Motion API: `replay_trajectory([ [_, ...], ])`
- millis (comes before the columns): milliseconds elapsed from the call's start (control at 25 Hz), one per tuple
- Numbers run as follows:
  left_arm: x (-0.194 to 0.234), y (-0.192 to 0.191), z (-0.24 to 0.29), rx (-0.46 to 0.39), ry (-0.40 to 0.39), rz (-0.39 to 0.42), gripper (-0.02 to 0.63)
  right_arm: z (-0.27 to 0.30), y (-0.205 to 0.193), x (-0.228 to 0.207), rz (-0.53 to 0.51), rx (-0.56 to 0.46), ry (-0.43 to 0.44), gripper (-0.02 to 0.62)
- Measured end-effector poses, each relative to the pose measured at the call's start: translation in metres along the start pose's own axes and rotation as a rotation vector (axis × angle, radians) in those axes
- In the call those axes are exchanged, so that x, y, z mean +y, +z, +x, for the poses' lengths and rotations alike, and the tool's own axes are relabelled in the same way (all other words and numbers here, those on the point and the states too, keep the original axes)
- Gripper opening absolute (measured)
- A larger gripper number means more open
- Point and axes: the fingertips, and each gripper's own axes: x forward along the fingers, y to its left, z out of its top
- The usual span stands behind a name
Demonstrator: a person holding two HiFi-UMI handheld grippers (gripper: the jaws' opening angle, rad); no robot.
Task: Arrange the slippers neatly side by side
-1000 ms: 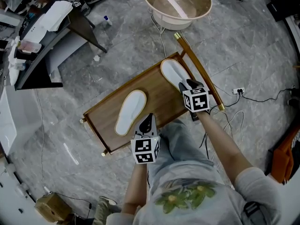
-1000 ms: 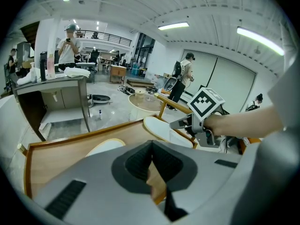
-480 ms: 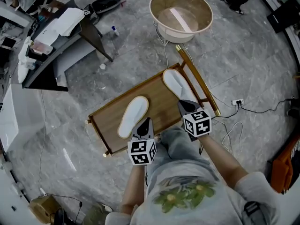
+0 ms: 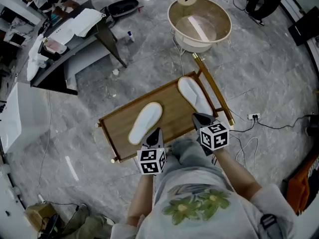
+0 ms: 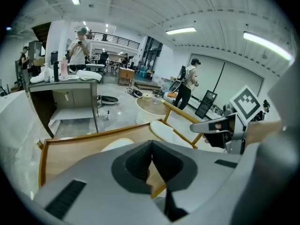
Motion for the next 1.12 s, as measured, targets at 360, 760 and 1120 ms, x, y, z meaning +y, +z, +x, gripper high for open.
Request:
replay_trajectory([
  [360, 0.039, -0.008, 0.001, 0.034, 0.063, 0.123, 0.16, 0.004, -0.003, 0.012, -0.007, 0.012, 0.013, 0.006],
  [760, 0.069, -0.032, 0.03, 0.195, 0.1, 0.37, 0.229, 0.008, -0.005, 0.018, -0.013, 0.019, 0.02, 0.006],
  [1120, 0.091, -0.059, 0.052, 0.313, 0.107, 0.39, 0.245, 0.009, -0.012, 0.017, -0.04, 0.039, 0.011, 0.006],
])
